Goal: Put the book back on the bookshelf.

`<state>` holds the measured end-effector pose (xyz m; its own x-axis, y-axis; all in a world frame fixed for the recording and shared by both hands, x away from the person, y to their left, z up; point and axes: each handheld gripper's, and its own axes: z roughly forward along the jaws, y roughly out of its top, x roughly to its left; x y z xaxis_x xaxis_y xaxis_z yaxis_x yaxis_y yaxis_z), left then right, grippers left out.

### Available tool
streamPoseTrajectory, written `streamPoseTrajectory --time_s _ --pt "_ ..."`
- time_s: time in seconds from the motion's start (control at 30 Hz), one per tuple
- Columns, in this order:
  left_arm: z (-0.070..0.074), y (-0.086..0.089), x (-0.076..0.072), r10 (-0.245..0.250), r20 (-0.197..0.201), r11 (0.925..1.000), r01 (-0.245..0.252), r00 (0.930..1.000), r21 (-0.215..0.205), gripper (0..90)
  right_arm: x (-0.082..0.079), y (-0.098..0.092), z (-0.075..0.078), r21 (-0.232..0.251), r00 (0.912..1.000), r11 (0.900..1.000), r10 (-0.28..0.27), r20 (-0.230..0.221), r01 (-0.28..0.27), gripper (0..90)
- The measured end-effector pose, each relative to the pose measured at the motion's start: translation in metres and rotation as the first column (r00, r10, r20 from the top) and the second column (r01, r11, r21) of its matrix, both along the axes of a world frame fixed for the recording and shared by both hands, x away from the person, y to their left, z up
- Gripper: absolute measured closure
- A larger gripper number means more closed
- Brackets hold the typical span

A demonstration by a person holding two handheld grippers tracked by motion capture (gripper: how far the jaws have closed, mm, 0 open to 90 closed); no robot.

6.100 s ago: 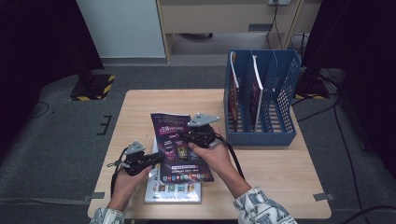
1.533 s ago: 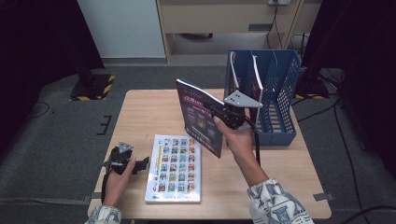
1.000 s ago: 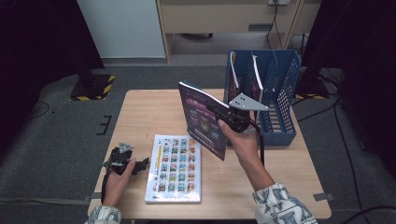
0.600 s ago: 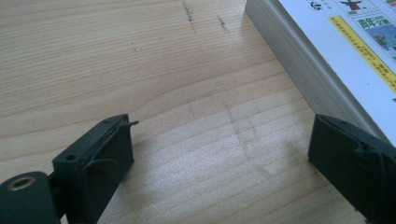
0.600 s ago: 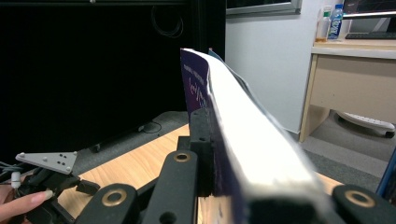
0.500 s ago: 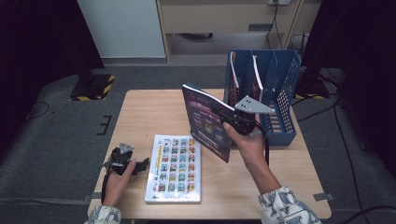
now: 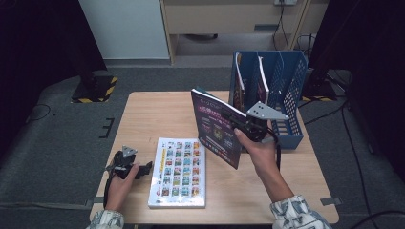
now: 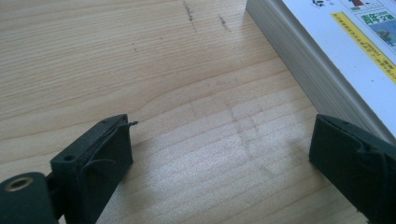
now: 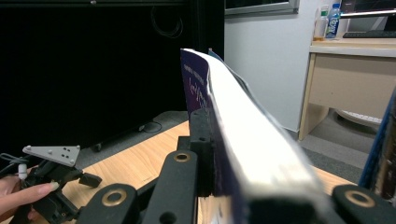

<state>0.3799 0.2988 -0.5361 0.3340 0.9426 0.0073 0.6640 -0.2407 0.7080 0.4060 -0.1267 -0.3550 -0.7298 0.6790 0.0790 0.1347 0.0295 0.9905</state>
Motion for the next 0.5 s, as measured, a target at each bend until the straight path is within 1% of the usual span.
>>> streamPoseTrajectory --time_s 0.1,0.17,0.33,0.5 --pt "0.000 0.000 0.000 0.000 0.000 1.0000 0.000 1.0000 0.000 5.0 -0.001 -0.002 -0.001 -0.002 1.0000 1.000 0.000 0.004 0.000 84.0" --pt "0.000 0.000 0.000 -0.002 0.001 1.0000 0.002 1.0000 0.000 5.0 -0.004 -0.006 -0.003 -0.003 1.0000 1.000 -0.001 0.006 0.001 84.0" --pt "0.000 0.000 0.000 -0.002 0.000 1.0000 0.002 1.0000 0.001 4.6 -0.008 -0.014 -0.006 0.001 1.0000 1.000 -0.004 -0.001 0.004 84.0" --pt "0.000 0.000 0.000 -0.001 0.000 1.0000 0.001 1.0000 0.001 4.7 -0.009 -0.022 -0.005 -0.007 0.9999 1.000 -0.011 0.005 0.011 84.0"
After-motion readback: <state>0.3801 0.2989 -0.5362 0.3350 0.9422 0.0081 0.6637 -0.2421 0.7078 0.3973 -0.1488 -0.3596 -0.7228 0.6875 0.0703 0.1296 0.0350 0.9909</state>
